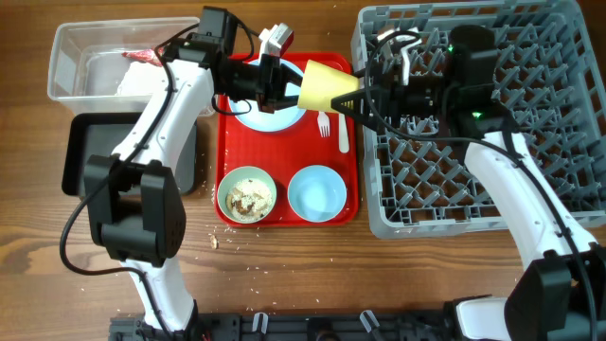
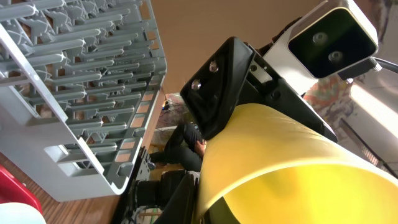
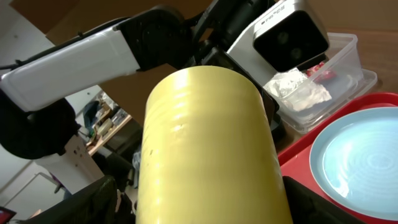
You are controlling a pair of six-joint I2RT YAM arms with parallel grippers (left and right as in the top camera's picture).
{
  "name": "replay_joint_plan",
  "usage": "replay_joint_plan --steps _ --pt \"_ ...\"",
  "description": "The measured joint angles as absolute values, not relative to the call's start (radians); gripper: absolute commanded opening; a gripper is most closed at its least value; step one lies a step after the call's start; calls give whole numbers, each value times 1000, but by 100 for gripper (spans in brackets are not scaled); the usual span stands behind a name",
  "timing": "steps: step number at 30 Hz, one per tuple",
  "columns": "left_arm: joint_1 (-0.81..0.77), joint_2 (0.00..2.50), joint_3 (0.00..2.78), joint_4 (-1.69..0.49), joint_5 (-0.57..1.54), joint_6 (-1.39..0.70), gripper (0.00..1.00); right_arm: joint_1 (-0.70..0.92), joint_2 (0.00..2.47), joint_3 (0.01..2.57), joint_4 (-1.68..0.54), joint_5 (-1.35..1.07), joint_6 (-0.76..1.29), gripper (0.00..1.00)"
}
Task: Sort waste into correct bins and load items into the dishwasher rack
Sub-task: 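Hand the yellow cup from the left gripper to the right gripper, then place the yellow cup upside down in the rack with the right gripper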
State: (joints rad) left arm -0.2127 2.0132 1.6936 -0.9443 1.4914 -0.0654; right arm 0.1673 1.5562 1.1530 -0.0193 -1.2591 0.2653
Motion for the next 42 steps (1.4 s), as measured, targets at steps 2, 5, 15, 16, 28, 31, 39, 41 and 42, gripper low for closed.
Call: replay_joint_plan --steps 2,5,15,16,28,31,39,41,42 --pt "-215 2014 1694 -942 1493 -65 4 177 1556 1153 -21 -1248 265 79" --pt "-216 2014 1694 -942 1498 -65 7 179 1556 1153 -23 -1235 265 71" --pt "-216 2014 1694 -935 1498 -70 49 176 1556 1153 -46 -1226 285 56" --pt "-216 2013 1694 -935 1497 -68 49 162 1556 1153 -51 -1226 289 56" --pt "-111 2013 1694 -884 1278 -66 55 -131 1507 1153 -580 -955 295 56" --pt "-94 2013 1694 -890 1104 -66 55 -121 1420 1180 -802 -737 294 57" --pt "-104 2014 1694 -903 705 -65 49 73 1287 1377 -1245 -243 337 61" --pt "-104 2013 1694 -910 639 -65 49 152 1328 1377 -1351 -164 374 63" --pt "-104 2013 1694 -917 594 -66 49 185 1378 1377 -1400 -130 393 63"
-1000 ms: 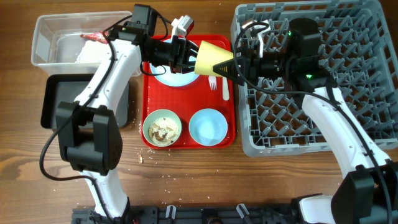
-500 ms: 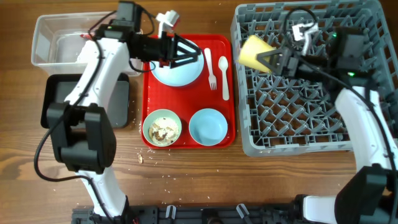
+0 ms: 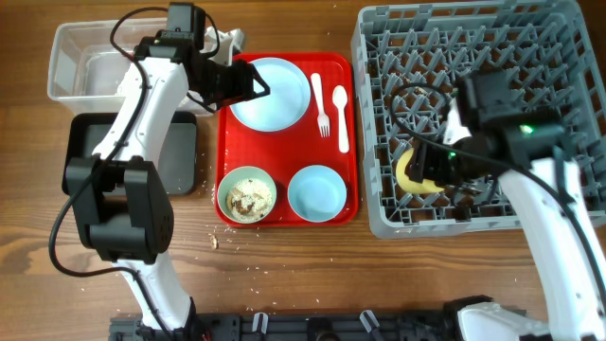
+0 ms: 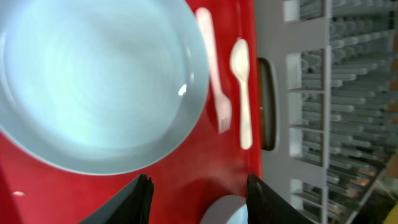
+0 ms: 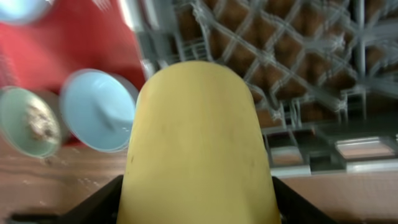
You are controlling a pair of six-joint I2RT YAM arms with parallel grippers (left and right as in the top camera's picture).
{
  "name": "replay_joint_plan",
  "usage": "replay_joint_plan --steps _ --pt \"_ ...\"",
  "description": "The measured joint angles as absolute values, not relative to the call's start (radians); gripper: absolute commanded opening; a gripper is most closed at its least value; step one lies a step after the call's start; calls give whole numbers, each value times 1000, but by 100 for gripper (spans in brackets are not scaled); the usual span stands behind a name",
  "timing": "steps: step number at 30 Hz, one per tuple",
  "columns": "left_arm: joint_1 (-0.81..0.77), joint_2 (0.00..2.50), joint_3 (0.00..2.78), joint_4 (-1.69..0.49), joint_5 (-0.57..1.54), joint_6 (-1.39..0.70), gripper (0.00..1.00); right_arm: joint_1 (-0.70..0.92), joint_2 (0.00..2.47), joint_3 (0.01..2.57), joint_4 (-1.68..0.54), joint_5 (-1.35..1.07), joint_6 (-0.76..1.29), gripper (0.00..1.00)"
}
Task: Sort waste into correct bins and load items into the dishwasher rack
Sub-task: 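Place the yellow cup upside down in the rack with the right gripper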
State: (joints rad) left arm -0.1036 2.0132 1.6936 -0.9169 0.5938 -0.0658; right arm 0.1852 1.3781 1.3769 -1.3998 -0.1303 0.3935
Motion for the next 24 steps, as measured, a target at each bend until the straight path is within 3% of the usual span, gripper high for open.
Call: replay_joint_plan --steps 8,14,20,24 --pt "-104 2013 1694 -939 519 -65 51 200 1606 1377 -1410 -107 381 67" --pt "-104 2014 1694 -955 516 -65 53 202 1720 1377 -1409 -112 367 85" --pt "-104 2013 1694 -962 516 -65 51 202 1723 1394 -1422 -112 354 86" --pt "-104 1990 1694 -995 512 -65 49 202 1728 1571 -1444 -137 323 85"
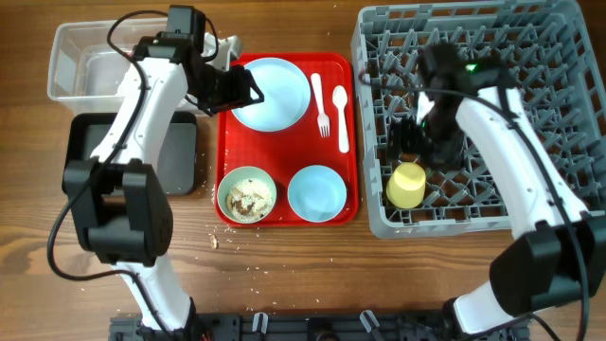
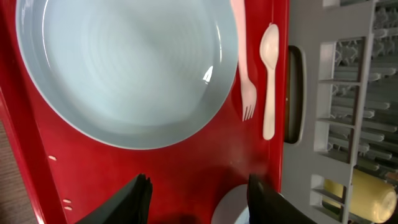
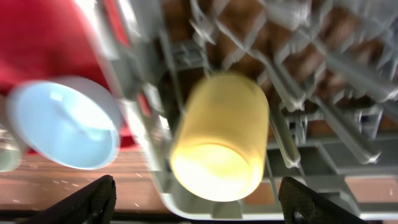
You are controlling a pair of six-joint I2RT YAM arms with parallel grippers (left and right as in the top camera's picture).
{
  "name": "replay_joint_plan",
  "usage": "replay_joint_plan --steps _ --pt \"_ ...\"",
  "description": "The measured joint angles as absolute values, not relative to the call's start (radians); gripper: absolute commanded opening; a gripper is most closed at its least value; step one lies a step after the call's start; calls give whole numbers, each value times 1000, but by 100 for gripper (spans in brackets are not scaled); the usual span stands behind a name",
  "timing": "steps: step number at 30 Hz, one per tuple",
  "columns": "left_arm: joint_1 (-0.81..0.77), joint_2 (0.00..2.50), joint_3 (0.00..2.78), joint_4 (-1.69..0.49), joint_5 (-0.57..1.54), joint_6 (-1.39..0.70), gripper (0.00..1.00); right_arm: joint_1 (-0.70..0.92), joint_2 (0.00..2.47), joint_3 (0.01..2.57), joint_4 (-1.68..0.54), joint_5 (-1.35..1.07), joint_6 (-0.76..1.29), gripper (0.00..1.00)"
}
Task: Sort waste into correct bins and load items into the dishwasher rack
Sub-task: 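Place the yellow cup upside down in the rack with the right gripper, then grasp the green bowl of scraps with the left gripper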
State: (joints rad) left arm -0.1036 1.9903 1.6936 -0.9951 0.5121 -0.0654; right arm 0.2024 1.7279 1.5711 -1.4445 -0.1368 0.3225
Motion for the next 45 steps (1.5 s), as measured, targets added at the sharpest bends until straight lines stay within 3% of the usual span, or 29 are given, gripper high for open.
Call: replay_joint_plan --steps 5,9,15,22,30,41,45 --pt "-105 1858 1694 -1063 470 -115 49 224 1713 1680 -1385 -205 285 84" --pt "-125 1762 1694 -1139 362 -239 46 343 1711 1673 -1290 -225 282 84" --pt "-268 1762 1654 -1234 199 -396 45 393 1711 1663 -1221 -215 299 84" --pt "-383 1765 1438 -1115 112 -558 38 393 1711 1661 -1217 -194 301 84" --pt "-439 1765 1256 -952 101 -703 37 376 1711 1659 -1217 -121 300 84" --pt "-450 1765 1160 -829 101 -739 36 374 1711 1659 -1214 -110 297 84" --pt "-450 1765 1110 -791 77 -739 19 374 1711 1659 -1214 -110 297 84"
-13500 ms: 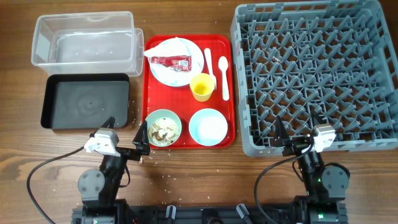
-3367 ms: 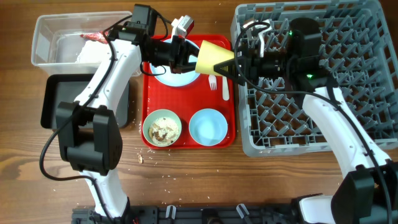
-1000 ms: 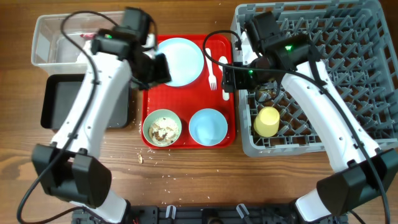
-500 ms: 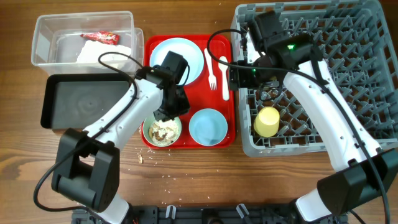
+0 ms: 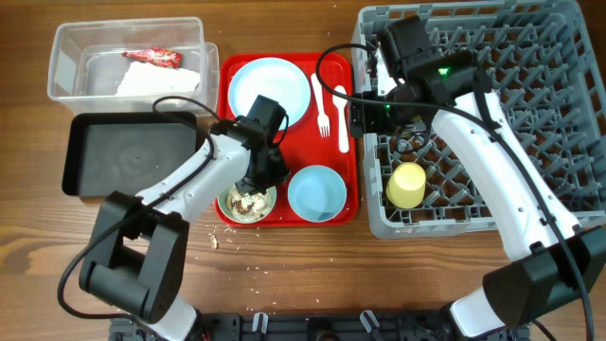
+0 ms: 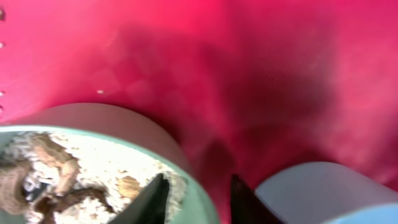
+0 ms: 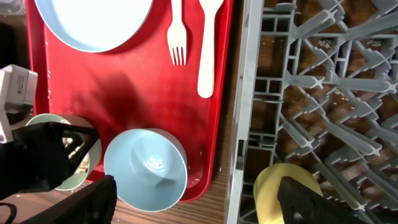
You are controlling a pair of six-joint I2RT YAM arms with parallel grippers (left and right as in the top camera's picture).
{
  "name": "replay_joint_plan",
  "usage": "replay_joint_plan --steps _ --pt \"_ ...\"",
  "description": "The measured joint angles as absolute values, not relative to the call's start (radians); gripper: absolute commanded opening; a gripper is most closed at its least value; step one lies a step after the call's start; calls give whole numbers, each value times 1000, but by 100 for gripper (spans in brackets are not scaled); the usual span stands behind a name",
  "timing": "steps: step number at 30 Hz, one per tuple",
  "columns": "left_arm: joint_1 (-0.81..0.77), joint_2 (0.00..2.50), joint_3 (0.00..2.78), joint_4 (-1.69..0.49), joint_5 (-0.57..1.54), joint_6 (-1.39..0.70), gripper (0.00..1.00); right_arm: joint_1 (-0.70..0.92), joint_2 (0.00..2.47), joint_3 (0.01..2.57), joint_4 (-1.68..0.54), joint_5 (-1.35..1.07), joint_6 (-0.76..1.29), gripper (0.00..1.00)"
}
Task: Sort waste into correct bins and load items into the dishwasher rack
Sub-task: 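Grasp the green bowl of scraps with the left gripper, then tip the green bowl over the black tray to dump the scraps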
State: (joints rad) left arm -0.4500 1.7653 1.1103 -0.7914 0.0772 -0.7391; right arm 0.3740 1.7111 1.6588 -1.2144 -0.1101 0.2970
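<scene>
The green bowl (image 5: 246, 201) with food scraps sits at the front left of the red tray (image 5: 287, 144). My left gripper (image 5: 262, 180) is down at it, open, its fingers (image 6: 157, 198) straddling the bowl's rim (image 6: 198, 200), one inside and one outside. My right gripper (image 5: 365, 114) hangs open and empty over the gap between tray and grey dishwasher rack (image 5: 559, 114). The yellow cup (image 5: 407, 186) stands in the rack's front left corner, also seen in the right wrist view (image 7: 283, 193). A blue plate (image 5: 270, 92), a fork (image 5: 322, 112), a spoon (image 5: 341, 118) and a blue bowl (image 5: 317, 192) lie on the tray.
A clear bin (image 5: 66, 57) at the back left holds a red wrapper (image 5: 156, 58) and white paper. A black tray (image 5: 133, 152) lies in front of it. Crumbs dot the wood near the tray's front edge.
My left gripper has gone from above the blue plate down to the green bowl's rim. My right gripper has left the yellow cup and now hangs by the rack's left edge.
At first both grippers met at the yellow cup above the tray. Then my right gripper held it over the rack while the left hung open by the plate. Then the cup stood in the rack, let go. Now the left gripper straddles the green bowl's rim.
</scene>
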Motion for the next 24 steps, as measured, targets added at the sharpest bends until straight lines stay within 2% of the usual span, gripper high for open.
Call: replay_joint_plan --steps 4,5,6,17,21,24 --pt "-450 1765 1106 -783 59 -743 14 374 1711 1659 -1214 -110 297 84" --pt "-450 1765 1106 -780 54 -743 6 374 1711 1659 -1214 -110 297 85" --pt "-450 1765 1106 -780 51 -743 4 374 1711 1659 -1214 -110 297 85" --pt "-451 1760 1125 -792 43 -744 4 374 1711 1659 -1214 -110 286 85" --pt "-445 1760 1245 -810 136 -666 4 374 1711 1659 -1213 -110 286 85" --pt "-410 1760 1372 -902 210 -602 4 374 1711 1659 -1208 -109 286 85"
